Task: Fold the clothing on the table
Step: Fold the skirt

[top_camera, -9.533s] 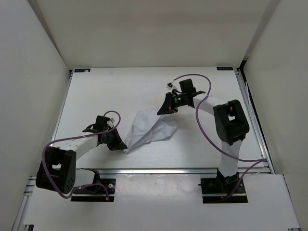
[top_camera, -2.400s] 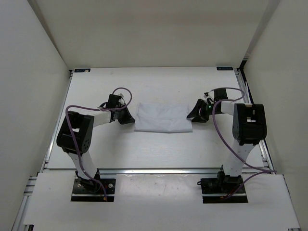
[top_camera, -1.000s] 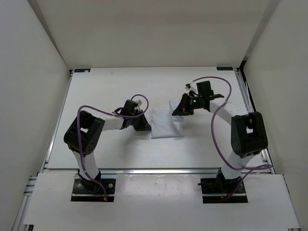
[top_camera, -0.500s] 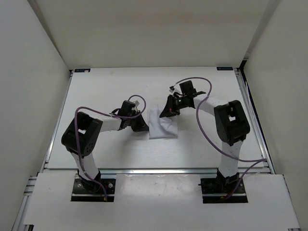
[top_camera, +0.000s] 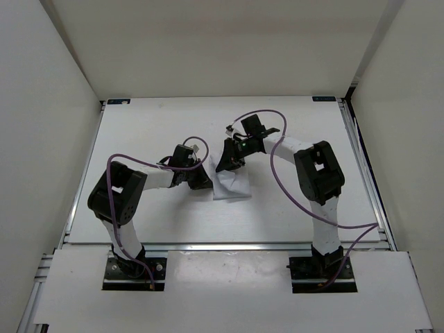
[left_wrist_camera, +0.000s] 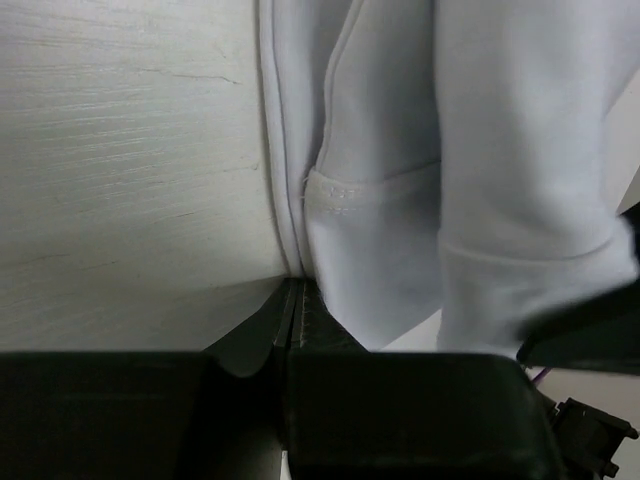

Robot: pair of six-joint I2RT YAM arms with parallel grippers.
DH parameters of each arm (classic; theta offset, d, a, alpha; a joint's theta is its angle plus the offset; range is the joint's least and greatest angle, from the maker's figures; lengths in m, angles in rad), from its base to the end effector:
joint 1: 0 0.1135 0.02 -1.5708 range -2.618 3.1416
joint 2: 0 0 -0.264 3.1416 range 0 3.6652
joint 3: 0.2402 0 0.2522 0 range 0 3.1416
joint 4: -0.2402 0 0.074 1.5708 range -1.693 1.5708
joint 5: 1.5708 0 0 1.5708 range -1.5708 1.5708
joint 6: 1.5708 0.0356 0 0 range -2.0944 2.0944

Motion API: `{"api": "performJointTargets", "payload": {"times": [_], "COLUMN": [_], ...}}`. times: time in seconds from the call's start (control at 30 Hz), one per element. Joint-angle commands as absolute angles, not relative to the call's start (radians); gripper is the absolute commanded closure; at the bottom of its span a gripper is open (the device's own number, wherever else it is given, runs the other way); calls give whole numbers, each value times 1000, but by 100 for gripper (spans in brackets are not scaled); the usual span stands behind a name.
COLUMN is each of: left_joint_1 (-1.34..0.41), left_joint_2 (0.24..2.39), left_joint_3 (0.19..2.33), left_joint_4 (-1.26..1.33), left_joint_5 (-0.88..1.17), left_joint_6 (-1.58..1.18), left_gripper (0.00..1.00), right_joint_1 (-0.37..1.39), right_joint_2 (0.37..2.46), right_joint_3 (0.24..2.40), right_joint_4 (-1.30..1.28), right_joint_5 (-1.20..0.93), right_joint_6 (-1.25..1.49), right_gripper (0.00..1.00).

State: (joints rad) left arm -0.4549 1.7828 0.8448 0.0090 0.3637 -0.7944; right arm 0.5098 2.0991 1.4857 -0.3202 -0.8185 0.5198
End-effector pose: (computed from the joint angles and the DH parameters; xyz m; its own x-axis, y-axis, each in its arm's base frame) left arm 0.2936 -0.1577 0.1236 -0.9337 -0.2856 -0.2162 -0.0916 0.7738 -0.6268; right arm 0.3770 0.2405 0.1705 -0.9629 -0.1495 -0.2249 -0.2700 0.5285 0.8048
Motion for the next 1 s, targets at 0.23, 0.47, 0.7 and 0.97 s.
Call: {"api": "performJointTargets", "payload": {"times": [0.23, 0.47, 0.7, 0.97], "left_joint_1": [-419, -324, -264, -236], "left_joint_2": [1733, 1678, 1586, 1500], "left_joint_3": [804, 850, 931, 810], "left_joint_4": [-29, -110, -212, -184], "left_joint_5": [321, 319, 367, 376], "left_joint_6": [-775, -723, -690, -718], "left_gripper": [97, 97, 97, 97], "right_joint_1": [514, 425, 357, 465], "right_joint_2": [1984, 1795, 1867, 2097], "right_joint_3": [1522, 1338, 1243, 1454], "right_joint_4": [-358, -233, -218, -372], "right_joint_5": [-965, -954, -853, -837], "right_joint_6": [486, 575, 542, 442], "right_gripper": [45, 55, 86, 100]}}
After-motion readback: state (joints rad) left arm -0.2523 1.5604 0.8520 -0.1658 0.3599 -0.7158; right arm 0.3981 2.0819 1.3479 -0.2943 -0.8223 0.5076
